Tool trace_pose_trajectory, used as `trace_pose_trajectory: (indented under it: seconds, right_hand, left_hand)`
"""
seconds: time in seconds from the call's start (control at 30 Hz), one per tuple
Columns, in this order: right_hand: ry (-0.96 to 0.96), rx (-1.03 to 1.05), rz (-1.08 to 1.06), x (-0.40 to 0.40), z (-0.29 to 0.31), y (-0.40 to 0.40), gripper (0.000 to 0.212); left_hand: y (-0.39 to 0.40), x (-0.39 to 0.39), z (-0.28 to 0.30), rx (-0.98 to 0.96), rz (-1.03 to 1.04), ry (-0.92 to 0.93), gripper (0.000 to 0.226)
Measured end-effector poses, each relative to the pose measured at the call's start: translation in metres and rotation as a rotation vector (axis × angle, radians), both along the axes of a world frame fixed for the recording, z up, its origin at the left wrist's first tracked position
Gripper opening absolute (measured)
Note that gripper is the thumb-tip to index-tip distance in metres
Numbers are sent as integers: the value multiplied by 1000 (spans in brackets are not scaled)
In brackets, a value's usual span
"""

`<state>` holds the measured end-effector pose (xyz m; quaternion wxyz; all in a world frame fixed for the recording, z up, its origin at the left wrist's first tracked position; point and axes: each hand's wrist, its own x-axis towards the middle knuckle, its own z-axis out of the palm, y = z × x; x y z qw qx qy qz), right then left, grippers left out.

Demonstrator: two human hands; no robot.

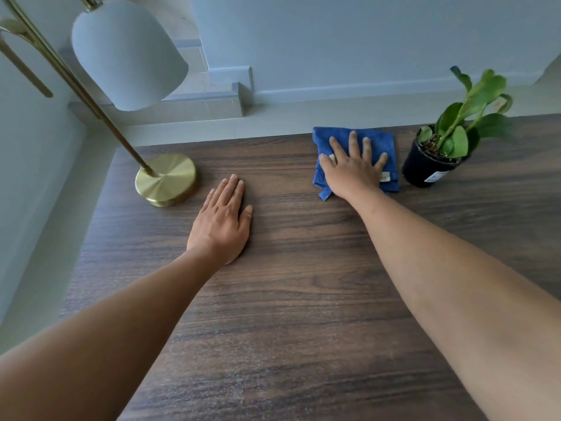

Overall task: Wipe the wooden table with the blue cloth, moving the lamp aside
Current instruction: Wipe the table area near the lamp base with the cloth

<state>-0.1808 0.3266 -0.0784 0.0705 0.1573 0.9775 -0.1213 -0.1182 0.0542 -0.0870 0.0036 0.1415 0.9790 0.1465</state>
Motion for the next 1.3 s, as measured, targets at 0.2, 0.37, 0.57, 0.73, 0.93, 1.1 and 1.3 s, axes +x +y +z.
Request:
trace_pose_trajectory:
  seconds: [0.2,0.37,0.57,0.73,0.93,1.1,1.3]
  right_hand:
    - [35,26,83,68,-3,-30,62]
    - [28,57,130,79,-4,-52,62]
    - [7,60,232,36,-1,-49,64]
    - [-25,34,250,-21,0,-45,64]
    - [-30,24,227,-31,2,-47,63]
    - [5,7,175,24,0,-45,63]
    - [-3,11,78,125,3,-39,63]
  left_hand:
    - [1,1,2,-16,1,-12,60]
    - [4,1,3,-13,8,3,59]
    - [3,-1,-2,-2,6,35,58]
    - [2,-4,-4,1,8,50,59]
    - [2,-4,-4,-2,6,54,58]
    - [4,-4,-2,-31,11,24,58]
    - [11,2,14,-187,-7,-31,61]
